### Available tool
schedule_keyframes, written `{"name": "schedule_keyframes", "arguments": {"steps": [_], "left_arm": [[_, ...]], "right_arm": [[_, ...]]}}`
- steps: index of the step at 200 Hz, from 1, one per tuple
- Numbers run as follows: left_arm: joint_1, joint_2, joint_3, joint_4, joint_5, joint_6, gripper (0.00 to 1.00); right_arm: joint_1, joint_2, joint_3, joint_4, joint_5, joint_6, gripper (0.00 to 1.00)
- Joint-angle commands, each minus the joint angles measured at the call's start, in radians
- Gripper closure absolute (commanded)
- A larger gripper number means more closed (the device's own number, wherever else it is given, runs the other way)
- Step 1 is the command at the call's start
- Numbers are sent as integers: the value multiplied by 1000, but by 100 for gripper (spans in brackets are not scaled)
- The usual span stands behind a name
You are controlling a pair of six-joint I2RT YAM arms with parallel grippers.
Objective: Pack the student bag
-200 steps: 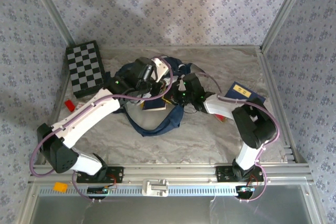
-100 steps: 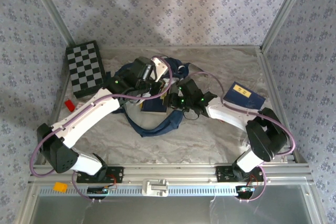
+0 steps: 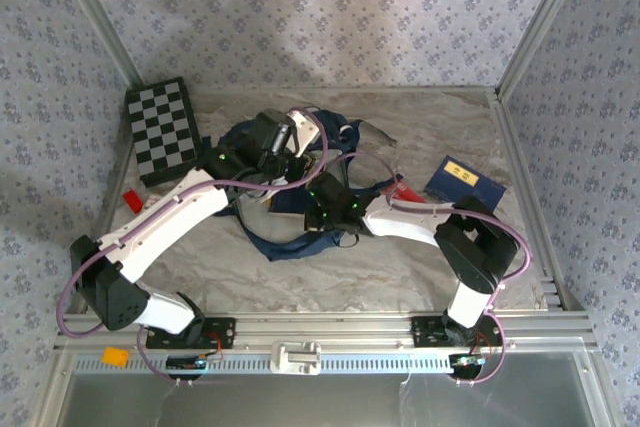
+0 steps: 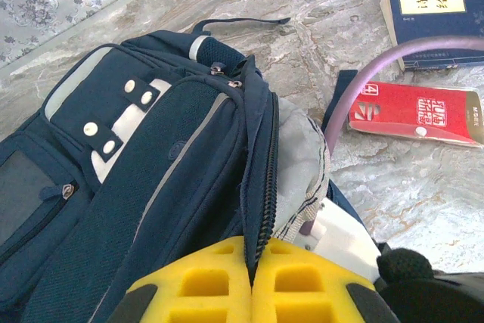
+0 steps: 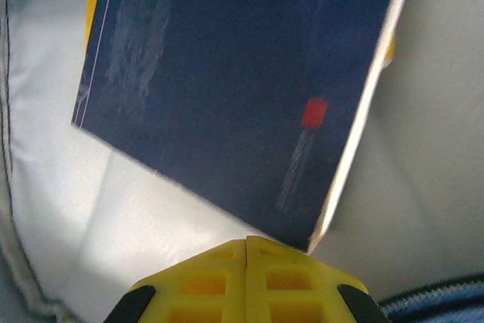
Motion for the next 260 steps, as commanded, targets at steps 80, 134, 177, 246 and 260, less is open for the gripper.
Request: {"name": "schedule_keyframes", "arguments": {"steps": [80,134,177,246,260], "left_arm": [[21,-67,-6,79,20,-41,100],[21,-61,-29,60,40,-69,100],[14,-65,-137,89,112,-144,100],[-102,-62,-259,130,160,-206,94],[-130,-47,-252,111,157,-198,91]], "right_arm": [[-20,-58,-49,220,104,-109,93],[-28,-339,-251,136,152,-90,86],[-60,-570,-269,-208,269,-44,76],[-407,-793,-333,-452,141,-50,50],[-488,-771,-319,-457,130,-82,44]]}}
